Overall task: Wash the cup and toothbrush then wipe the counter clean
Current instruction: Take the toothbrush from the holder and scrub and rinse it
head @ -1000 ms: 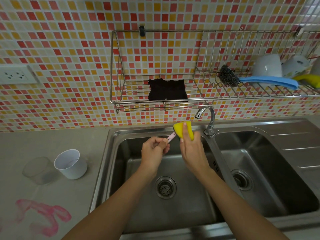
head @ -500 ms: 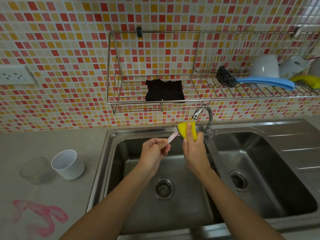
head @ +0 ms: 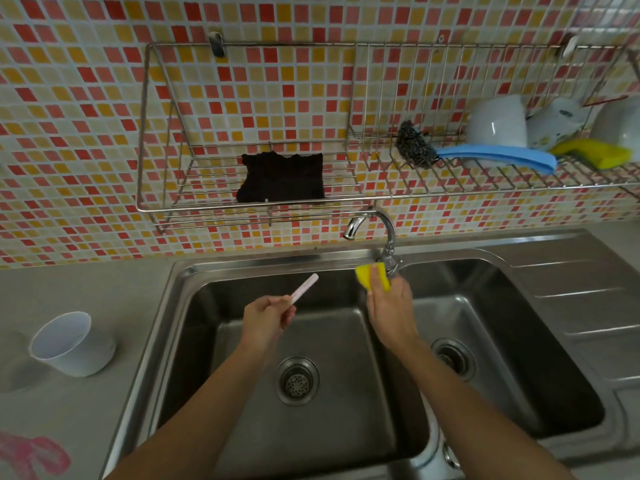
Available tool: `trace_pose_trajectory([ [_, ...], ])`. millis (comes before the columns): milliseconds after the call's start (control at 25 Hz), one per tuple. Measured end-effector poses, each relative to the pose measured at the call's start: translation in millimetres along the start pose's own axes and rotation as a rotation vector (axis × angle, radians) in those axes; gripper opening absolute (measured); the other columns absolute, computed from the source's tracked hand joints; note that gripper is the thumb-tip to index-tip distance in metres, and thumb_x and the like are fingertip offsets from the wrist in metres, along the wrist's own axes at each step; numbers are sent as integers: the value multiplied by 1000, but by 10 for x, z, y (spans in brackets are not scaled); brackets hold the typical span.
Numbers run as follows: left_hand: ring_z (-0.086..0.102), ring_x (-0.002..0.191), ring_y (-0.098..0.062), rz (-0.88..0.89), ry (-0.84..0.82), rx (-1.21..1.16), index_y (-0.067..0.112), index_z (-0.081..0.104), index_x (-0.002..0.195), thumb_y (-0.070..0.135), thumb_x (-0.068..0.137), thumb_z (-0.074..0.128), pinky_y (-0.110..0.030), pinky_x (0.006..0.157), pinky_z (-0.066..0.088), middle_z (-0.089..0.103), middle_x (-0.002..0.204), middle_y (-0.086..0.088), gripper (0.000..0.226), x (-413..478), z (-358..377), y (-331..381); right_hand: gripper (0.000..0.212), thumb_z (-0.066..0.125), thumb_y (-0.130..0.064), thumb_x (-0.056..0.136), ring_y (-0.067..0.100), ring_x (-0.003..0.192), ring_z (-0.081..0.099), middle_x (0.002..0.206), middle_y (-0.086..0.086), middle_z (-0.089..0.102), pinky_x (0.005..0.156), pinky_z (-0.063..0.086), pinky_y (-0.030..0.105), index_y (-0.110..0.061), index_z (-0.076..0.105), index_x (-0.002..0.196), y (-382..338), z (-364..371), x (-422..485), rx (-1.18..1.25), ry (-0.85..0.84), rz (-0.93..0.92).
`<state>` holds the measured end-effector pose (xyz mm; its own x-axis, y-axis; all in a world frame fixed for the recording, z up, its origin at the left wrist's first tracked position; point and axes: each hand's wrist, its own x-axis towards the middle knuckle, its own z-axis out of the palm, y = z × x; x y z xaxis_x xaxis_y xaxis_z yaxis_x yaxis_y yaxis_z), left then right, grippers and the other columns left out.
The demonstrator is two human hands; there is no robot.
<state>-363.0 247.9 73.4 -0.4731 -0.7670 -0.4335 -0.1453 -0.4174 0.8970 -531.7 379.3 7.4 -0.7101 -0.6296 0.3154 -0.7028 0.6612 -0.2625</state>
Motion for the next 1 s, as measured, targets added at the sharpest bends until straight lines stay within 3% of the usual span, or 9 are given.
trace_pose_trajectory([
  [80, 52, 61, -14, 6, 17, 27, 0, 64, 84, 4, 90, 57, -22, 60, 45, 59, 67, -9, 10, 80, -14, -51, 57, 47, -18, 92, 55, 121, 34, 128, 40, 37, 103, 30, 57, -12, 23, 144, 299, 46, 179, -20, -140, 129],
  [160, 52, 62, -15, 23, 28, 41, 2, 65, 82, 5, 90, 58, -27, 65, 43, 60, 67, -10, 11, 163, -12, -54, 57, 42, -19, 95, 53, 129, 24, 135, 39, 28, 110, 21, 54, -15, 18, 147, 446, 79, 362, -23, -265, 146],
  [280, 51, 60, -16, 62, 49, 62, 1, 63, 81, 5, 90, 58, -27, 63, 43, 59, 65, -10, 11, 276, -26, -45, 59, 42, -22, 95, 45, 119, 33, 130, 32, 32, 103, 32, 49, -13, 17, 148, 414, 169, 492, 6, -302, 16],
  [480, 52, 60, -15, 64, 54, 21, -2, 62, 83, 4, 90, 58, -25, 63, 44, 58, 67, -11, 10, 341, -22, -119, 54, 44, -15, 93, 55, 128, 26, 139, 41, 22, 105, 31, 61, -4, 28, 143, 420, 355, 402, 15, -279, -39],
  [760, 51, 60, -14, 65, 49, 11, -5, 61, 89, 4, 91, 56, -23, 63, 44, 57, 67, -10, 10, 334, 67, -141, 55, 42, -18, 95, 51, 133, 21, 145, 38, 14, 111, 24, 55, -7, 22, 146, 396, 321, 347, 25, -269, -47],
  [920, 51, 60, -14, 60, 53, 5, -5, 61, 89, 4, 91, 56, -23, 63, 44, 57, 67, -10, 11, 335, 79, -158, 57, 42, -22, 94, 45, 123, 33, 145, 31, 20, 102, 37, 55, -12, 20, 146, 372, 307, 232, 50, -199, 41],
  [1000, 52, 62, -14, 38, 59, -8, -4, 62, 87, 4, 91, 56, -25, 66, 45, 57, 67, -9, 10, 339, 98, -180, 57, 35, -28, 95, 48, 125, 30, 145, 31, 20, 104, 35, 57, -15, 15, 147, 355, 325, 200, 61, -223, 64],
])
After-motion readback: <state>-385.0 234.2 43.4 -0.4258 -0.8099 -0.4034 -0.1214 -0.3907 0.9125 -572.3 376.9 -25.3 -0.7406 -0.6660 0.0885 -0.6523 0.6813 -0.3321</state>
